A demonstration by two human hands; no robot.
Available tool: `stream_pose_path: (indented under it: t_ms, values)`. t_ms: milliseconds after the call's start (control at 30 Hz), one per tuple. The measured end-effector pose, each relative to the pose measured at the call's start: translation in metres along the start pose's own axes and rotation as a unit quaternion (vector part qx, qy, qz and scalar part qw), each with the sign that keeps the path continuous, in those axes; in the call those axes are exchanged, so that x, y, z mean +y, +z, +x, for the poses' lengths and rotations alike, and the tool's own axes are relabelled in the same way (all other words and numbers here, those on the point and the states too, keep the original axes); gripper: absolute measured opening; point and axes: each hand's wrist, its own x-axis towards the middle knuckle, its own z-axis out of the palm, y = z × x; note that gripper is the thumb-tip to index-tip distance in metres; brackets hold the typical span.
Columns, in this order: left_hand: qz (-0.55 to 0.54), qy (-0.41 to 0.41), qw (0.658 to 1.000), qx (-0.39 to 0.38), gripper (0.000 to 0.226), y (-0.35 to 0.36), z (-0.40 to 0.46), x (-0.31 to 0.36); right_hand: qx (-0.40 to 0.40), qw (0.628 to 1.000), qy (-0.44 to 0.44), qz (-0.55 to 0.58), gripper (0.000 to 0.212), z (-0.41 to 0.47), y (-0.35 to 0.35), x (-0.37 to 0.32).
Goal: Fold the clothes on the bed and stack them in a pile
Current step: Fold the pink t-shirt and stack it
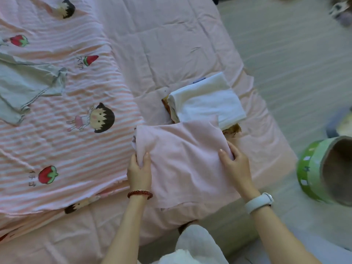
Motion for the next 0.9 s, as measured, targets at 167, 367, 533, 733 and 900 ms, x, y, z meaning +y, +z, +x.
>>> stream_pose_path:
  t_ms: [167, 367, 533, 733, 900]
  values:
    - [-0.062, 0.054, 0.997, 0.003, 0.015, 0.078, 0.006, 0.07, 0.02, 0.998, -0.054, -0.011, 0.013, 0.103, -0.077, -0.023]
    - [-0.083, 0.016, 0.995, 0.042, 0.012, 0.148, 0.066, 0.093, -0.008, 0.994, -0.097, -0.056, 0.012, 0.222, -0.085, -0.033]
    - [-0.016, -0.169, 0.984, -0.051, 0.052, 0.188, 0.097, 0.054, -0.132, 0.946, 0.039, -0.293, 0.04, 0.271, -0.059, 0.024]
    - [0.045, -0.102, 0.992, -0.056, 0.084, 0.185, 0.082, 0.036, -0.004, 0.878, -0.164, -0.449, 0.058, 0.247, -0.034, 0.039]
    - [0.323, 0.062, 0.943, 0.045, 0.102, 0.188, 0.07, 0.049, -0.106, 0.819, -0.268, -0.496, 0.053, 0.27, -0.004, 0.024]
